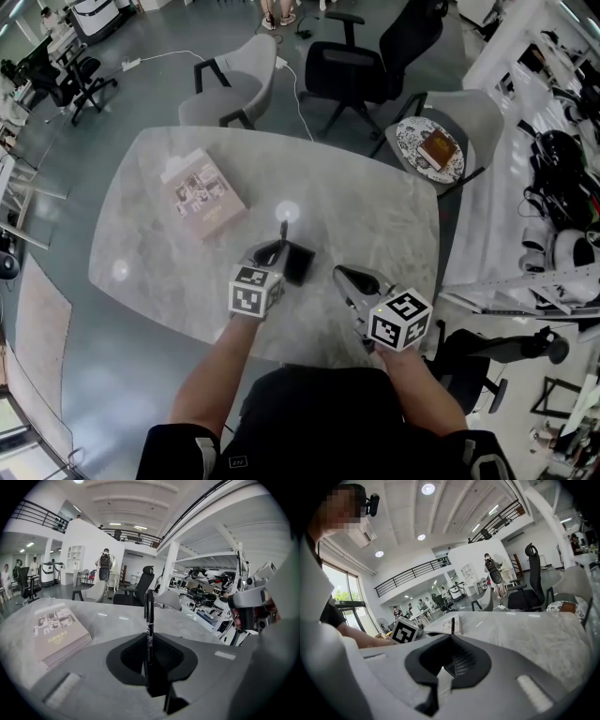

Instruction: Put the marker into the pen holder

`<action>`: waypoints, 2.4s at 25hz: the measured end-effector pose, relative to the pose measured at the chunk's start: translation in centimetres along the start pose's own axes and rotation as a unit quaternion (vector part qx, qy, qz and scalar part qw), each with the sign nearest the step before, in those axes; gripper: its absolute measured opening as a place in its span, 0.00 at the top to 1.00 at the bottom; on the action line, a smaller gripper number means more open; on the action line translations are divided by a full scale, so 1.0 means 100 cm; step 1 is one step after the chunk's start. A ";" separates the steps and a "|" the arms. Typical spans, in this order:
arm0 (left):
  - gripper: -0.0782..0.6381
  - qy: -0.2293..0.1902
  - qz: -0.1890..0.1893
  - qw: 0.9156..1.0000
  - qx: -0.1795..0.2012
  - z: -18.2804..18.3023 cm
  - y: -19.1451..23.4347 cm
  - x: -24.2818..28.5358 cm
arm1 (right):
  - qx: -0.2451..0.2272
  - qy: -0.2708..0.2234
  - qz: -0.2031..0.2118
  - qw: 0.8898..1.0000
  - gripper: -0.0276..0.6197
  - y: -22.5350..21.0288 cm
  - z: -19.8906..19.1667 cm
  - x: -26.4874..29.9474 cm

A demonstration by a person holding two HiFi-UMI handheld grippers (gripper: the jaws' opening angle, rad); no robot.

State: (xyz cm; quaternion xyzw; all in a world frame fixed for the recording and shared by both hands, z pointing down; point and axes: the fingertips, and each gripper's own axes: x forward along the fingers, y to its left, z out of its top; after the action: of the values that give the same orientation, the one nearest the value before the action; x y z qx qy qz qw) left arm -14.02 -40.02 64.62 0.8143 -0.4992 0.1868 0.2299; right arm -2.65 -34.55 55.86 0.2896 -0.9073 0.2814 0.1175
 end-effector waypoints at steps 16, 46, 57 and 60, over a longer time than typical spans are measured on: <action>0.81 0.003 -0.020 1.000 -0.020 0.002 0.000 0.000 | 0.000 0.005 0.002 1.000 0.95 0.001 0.002 0.000; 0.83 0.018 -0.008 0.999 0.043 0.004 0.003 -0.004 | 0.002 0.005 -0.002 1.000 0.95 0.005 -0.002 0.001; 0.80 0.012 0.003 0.999 0.044 0.006 0.004 -0.016 | -0.001 0.005 0.003 1.000 0.95 0.012 -0.002 -0.002; 0.80 0.002 0.006 0.999 0.040 0.009 0.006 -0.025 | -0.003 0.004 0.006 1.000 0.95 0.015 -0.001 0.000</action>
State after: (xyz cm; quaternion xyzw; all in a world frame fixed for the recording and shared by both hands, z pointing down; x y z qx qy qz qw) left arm -15.55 -38.92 62.68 0.8196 -0.4954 0.2096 0.1975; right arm -3.54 -33.46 55.23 0.2829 -0.9093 0.2803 0.1206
